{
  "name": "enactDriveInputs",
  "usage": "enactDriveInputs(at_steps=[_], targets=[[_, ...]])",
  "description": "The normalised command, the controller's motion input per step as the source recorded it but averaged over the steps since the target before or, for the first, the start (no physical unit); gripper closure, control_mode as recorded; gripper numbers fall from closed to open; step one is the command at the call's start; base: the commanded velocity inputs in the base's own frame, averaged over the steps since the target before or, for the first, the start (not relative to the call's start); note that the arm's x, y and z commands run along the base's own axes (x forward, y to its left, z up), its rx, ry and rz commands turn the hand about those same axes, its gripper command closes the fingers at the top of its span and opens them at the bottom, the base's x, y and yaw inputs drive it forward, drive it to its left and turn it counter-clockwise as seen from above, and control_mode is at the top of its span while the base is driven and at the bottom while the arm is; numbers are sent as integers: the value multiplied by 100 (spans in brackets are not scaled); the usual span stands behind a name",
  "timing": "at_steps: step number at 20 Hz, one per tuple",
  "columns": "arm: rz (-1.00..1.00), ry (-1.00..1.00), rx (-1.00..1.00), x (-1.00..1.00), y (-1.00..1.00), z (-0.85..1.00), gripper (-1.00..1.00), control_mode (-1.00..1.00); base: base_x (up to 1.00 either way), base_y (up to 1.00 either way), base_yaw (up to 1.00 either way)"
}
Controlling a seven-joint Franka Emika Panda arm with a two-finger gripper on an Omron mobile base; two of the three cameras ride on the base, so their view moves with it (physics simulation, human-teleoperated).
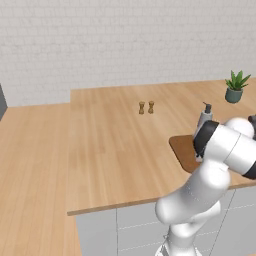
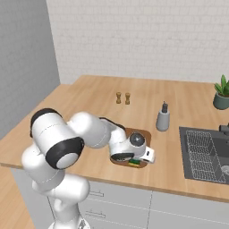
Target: Pick up the sponge from the counter and clean the cutting board by briefly scrubbing or pressing down on the cutting board. Once finished, release the sponge.
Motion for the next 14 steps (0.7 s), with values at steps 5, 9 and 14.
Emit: enactDriveInputs(at_steps=[5,9,14], targets=[[0,-4,7,-12,1,-57,100,-100,0,0,0],[-3,-8,0,0,5,-34,100,-100,0,0,0],[-4,-1,0,0,8,-8,100,-100,0,0,0]])
